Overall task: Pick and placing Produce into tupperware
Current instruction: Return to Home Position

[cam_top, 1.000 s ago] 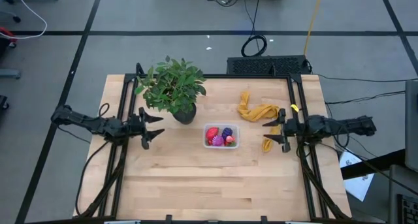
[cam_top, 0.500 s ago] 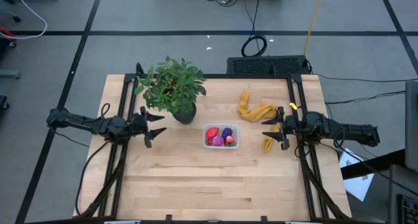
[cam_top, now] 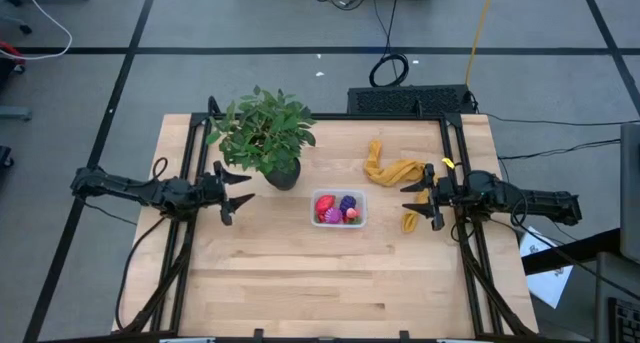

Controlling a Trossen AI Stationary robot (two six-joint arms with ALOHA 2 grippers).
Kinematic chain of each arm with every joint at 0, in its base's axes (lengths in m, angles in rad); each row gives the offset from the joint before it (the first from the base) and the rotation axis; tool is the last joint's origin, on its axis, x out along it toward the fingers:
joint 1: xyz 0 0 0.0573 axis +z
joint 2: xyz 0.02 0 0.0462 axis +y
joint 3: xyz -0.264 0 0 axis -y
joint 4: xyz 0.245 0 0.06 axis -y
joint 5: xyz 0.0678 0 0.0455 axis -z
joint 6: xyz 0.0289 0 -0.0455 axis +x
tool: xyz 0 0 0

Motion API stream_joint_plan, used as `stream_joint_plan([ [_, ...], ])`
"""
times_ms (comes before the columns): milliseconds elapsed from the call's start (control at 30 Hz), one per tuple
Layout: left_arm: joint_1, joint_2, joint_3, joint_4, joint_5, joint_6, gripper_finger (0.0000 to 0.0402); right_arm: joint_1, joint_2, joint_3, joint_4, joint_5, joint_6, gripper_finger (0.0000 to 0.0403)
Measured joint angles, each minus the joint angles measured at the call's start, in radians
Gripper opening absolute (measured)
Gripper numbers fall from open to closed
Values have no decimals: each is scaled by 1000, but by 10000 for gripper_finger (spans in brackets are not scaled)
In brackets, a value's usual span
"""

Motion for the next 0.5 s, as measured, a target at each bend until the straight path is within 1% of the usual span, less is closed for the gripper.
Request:
stream_joint_plan([
  [100, 26, 0, 0, -9, 66, -9, 258, 0, 0, 0, 3, -1, -2, 197],
  [233, 95, 0, 0, -46, 119, -42, 257, 0, 0, -1, 3, -2, -2, 197],
  [400, 188, 0, 0, -46, 267, -55, 257, 0, 0, -1, 7, -26, -3, 197],
  [500, 213, 0, 0, -44, 295, -58, 257, 0, 0, -1, 7, -26, -4, 197],
])
